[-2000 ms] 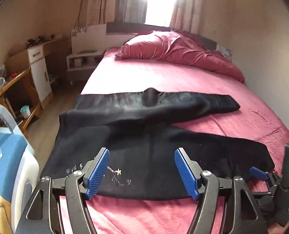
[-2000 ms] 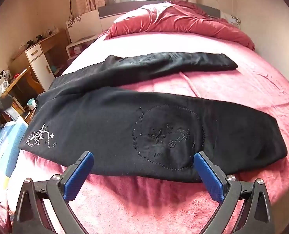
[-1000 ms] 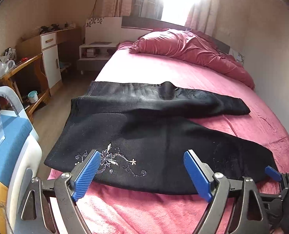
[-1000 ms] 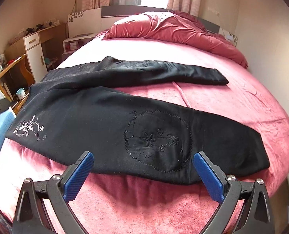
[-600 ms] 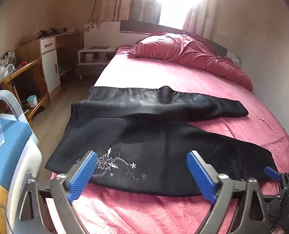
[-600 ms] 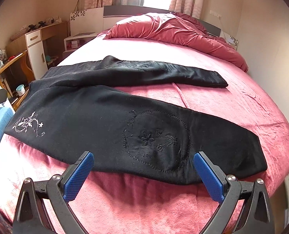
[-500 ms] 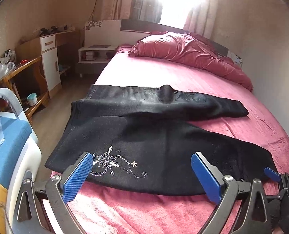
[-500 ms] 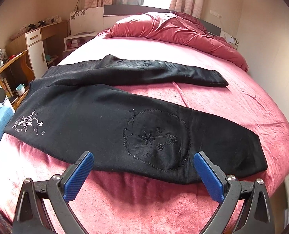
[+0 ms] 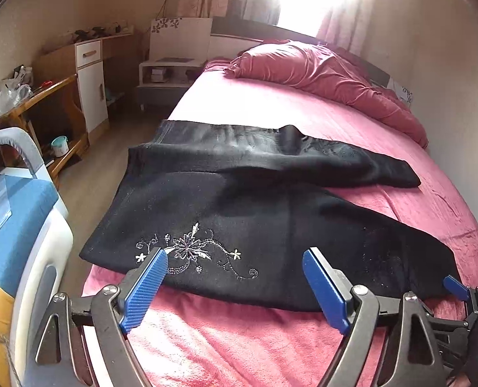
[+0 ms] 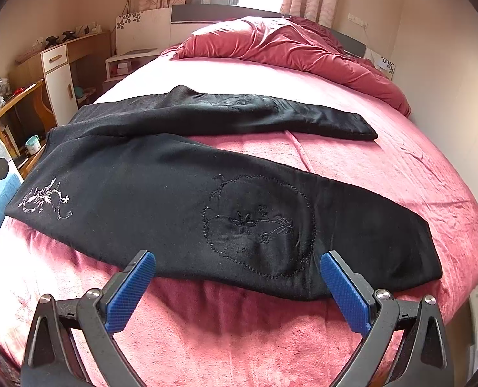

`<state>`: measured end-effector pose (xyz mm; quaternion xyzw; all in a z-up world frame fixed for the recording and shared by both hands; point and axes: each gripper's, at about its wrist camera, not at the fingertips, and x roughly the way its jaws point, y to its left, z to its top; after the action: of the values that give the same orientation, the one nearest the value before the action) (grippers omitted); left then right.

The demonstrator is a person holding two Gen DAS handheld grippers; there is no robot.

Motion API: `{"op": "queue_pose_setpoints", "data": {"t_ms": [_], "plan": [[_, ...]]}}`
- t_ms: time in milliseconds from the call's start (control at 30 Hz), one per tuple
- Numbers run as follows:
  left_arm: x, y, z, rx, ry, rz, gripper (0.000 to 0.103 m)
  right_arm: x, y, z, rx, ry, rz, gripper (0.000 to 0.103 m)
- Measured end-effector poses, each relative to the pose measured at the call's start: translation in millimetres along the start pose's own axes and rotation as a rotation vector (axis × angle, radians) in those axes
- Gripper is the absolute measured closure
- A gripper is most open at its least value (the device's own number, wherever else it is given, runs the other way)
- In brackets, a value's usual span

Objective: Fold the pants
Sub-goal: 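Move both grippers open toward the embroidered black trousers' leg edge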

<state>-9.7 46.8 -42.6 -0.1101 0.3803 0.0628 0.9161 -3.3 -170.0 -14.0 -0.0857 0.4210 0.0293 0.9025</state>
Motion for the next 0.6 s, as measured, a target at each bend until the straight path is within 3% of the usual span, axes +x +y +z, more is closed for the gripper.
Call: {"op": "queue_pose_setpoints", "data": {"t_ms": [133, 233, 600], "plan": [[4, 3, 1, -0.008, 0.044, 0.016, 0.021, 0, 1, 0, -0.005, -0.001, 0.003, 0.0], [8, 6, -1, -0.013, 0.072, 0.016, 0.033, 1, 1, -1, -0.004, 0.002, 0.005, 0.0], [18, 21, -11, -0.068, 0.114, -0.023, 0.034, 5, 1, -3, -0.002, 0.021, 0.008, 0.0]]}}
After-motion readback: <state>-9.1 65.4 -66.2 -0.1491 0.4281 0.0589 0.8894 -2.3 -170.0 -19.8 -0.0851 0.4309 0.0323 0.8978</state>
